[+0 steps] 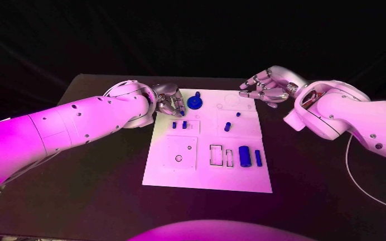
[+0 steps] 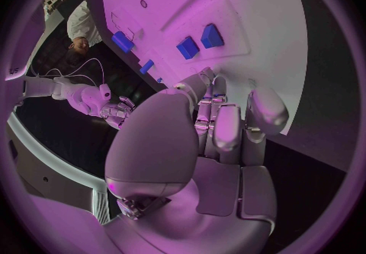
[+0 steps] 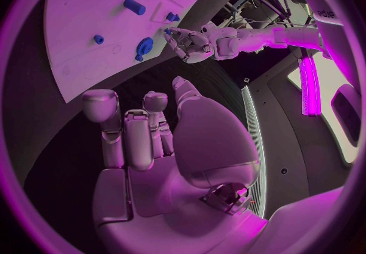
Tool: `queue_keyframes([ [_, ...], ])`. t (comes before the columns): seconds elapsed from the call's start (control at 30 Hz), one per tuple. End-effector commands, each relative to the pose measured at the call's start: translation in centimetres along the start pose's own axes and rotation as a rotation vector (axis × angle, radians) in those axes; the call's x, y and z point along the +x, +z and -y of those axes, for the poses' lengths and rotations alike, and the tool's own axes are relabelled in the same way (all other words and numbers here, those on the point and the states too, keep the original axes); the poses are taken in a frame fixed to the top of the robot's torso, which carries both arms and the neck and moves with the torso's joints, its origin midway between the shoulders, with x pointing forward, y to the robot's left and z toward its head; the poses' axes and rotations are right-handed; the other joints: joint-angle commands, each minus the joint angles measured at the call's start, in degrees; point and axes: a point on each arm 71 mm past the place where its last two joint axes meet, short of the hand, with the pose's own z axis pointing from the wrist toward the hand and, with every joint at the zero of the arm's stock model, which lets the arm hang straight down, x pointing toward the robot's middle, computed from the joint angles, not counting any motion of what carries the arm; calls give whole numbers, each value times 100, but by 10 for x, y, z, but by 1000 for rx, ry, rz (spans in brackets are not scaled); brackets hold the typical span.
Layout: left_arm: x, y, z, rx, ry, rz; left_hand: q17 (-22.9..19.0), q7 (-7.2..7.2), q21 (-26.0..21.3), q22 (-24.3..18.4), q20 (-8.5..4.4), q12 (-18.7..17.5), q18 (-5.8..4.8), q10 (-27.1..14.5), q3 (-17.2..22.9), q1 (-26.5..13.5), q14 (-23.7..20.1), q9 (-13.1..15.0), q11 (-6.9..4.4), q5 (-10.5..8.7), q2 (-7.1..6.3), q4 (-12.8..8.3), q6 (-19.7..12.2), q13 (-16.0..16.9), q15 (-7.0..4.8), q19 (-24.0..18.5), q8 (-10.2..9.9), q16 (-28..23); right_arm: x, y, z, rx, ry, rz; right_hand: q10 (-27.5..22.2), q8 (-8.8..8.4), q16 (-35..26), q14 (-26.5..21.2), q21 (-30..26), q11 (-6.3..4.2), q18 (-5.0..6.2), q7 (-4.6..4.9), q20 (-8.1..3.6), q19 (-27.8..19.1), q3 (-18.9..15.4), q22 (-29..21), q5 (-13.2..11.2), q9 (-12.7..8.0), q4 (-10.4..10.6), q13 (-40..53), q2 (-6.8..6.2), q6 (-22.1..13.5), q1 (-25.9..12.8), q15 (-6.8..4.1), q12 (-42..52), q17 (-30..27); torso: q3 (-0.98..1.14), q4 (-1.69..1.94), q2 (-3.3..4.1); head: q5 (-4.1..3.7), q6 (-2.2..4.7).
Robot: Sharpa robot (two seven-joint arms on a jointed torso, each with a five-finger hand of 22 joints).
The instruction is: Assemble the parts on the task board
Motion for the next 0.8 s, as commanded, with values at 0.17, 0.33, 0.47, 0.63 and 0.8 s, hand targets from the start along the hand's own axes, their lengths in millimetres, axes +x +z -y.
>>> queue_keyframes([
  [0.17,3,2,1,-5,24,-16,-11,16,34,11,0,-31,-41,36,43,-60,85,6,-5,23,-9,-7,39,-6,-39,3,15,-8,1,0,-1,-5,-6,-12,1,38,-17,288,-29,-2,42,-4,-1,-11,-37,-3,22,-7,10,-1,4,3,33,-8,25,8,-2,3,1,-5,-4],
  [0.33,4,4,0,-13,29,-16,-3,17,35,13,0,-35,-41,37,46,-63,87,6,-4,23,-10,-8,38,-7,-39,3,12,-2,1,0,-1,-5,-6,-13,1,38,-17,288,-29,-2,42,-4,-1,-11,-37,-3,22,-7,10,-1,4,3,33,-8,25,8,-2,-1,4,3,-5],
  [0.47,4,5,0,-23,35,-16,-3,17,35,13,0,-35,-41,37,46,-63,87,6,-4,23,-10,-8,38,-7,-39,3,12,-2,1,0,-1,-5,-6,-13,4,40,-16,288,-29,-2,42,-4,-1,-10,-47,-3,22,-8,19,0,4,4,31,-9,29,9,0,-3,5,15,-17],
  [0.63,4,6,-2,-35,38,-18,-3,20,31,11,0,-43,-40,37,51,-73,87,4,-1,22,-13,-8,36,-8,-39,0,6,0,1,0,-1,-4,-6,-13,4,40,-16,288,-29,-2,42,-4,-1,-10,-47,-3,22,-8,19,0,4,4,31,-9,29,9,0,1,-1,16,-28],
  [0.8,4,6,-3,-38,39,-19,-12,22,28,11,1,-53,-39,37,54,-86,85,3,0,20,-23,-10,34,-8,-37,-4,-2,-3,1,0,0,-4,-6,-13,4,40,-16,288,-29,-2,42,-4,-1,-10,-47,-3,22,-8,19,0,4,4,31,-9,29,9,0,4,-2,10,-38],
])
